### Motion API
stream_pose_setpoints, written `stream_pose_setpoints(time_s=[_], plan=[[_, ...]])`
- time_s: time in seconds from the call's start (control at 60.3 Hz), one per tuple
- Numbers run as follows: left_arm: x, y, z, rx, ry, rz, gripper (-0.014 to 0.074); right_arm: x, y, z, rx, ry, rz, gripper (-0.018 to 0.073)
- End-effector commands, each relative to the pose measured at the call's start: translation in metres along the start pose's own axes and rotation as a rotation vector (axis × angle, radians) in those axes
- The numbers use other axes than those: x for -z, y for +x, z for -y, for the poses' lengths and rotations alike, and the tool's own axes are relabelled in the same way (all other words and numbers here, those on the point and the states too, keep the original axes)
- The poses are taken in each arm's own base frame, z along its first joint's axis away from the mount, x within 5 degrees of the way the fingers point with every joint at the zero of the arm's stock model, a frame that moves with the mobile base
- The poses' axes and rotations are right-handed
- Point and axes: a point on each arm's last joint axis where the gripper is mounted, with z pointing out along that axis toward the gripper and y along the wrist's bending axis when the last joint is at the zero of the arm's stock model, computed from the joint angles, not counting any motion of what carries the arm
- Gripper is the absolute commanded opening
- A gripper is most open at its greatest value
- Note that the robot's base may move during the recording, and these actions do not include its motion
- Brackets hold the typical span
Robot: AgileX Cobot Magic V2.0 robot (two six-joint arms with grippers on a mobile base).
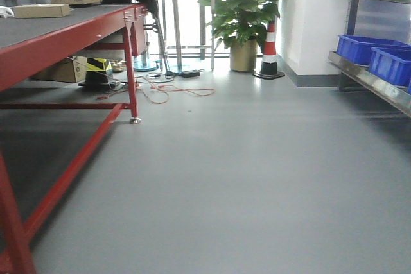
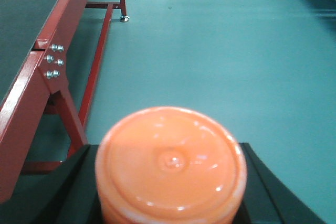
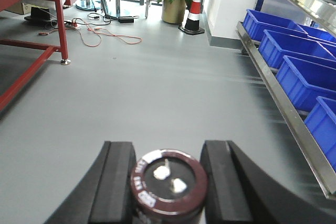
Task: Place cylindrical capacitor in blue bin on shelf
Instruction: 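Drive the base to the steel shelf of blue bins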
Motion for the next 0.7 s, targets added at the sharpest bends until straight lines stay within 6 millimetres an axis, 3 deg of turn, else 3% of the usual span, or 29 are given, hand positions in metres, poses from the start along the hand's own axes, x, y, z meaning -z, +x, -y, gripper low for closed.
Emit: stream_pose_setpoints(time_s=[0.0,0.68], plan=[[0.0028,-0.0037,0.0011,-0.002,0.009,0.029,-0.0111,0.0025,-0.0044,0.0007,0.010,0.009,0.039,-0.0162],[0.0028,-0.0037,0.0011,-0.002,0.009,0.029,-0.0111,0.0025,-0.0044,0.0007,0.010,0.009,0.039,-0.0162]])
